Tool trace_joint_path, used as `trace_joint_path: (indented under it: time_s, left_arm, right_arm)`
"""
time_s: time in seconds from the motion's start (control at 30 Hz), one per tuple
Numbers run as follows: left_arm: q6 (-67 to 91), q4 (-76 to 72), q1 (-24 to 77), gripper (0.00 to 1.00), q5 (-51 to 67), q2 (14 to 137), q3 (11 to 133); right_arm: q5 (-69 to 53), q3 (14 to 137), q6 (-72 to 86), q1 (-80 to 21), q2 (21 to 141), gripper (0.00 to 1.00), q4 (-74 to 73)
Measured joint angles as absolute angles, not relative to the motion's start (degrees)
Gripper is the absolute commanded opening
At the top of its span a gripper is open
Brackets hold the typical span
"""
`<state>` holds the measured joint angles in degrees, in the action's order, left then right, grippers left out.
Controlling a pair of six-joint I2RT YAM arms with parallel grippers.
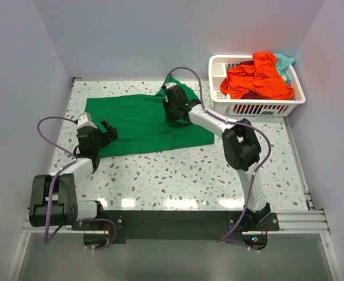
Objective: Fold and stack the t-shirts
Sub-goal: Fold the tshirt
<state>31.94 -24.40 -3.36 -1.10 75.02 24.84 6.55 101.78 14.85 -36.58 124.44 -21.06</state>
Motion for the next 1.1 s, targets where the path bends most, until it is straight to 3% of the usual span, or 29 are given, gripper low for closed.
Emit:
trace_joint_path:
  time_s: [0.03, 0.1, 0.3, 0.77, 1.1]
  left_arm:
    - [31.9, -24.4, -3.4, 1.0, -1.0, 75.1, 24.8]
    - [31.9, -24.4, -3.4, 1.0, -0.9, 75.1, 24.8]
    - [32.0, -24.7, -3.4, 1.0, -0.7, 75.1, 24.7]
    - [32.3, -25.2, -3.4, 1.0, 0.3, 75.1, 24.5]
    - [32.3, -25.8, -3.4, 1.0, 0.9, 75.2, 24.5]
  right_arm:
    - [6.5, 103.1, 14.6, -36.7, 125.4, 0.42, -21.5]
    - [6.7, 105.3, 13.9, -36.8, 127.0, 0.52, -22.6]
    - [7.9, 106.3, 13.2, -37.0, 127.6, 0.63, -22.9]
    - [10.7, 86.0, 16.4, -36.3, 115.7, 0.67, -19.6]
    - [6.4, 84.5, 18.8, -33.4, 115.9, 0.68, -15.9]
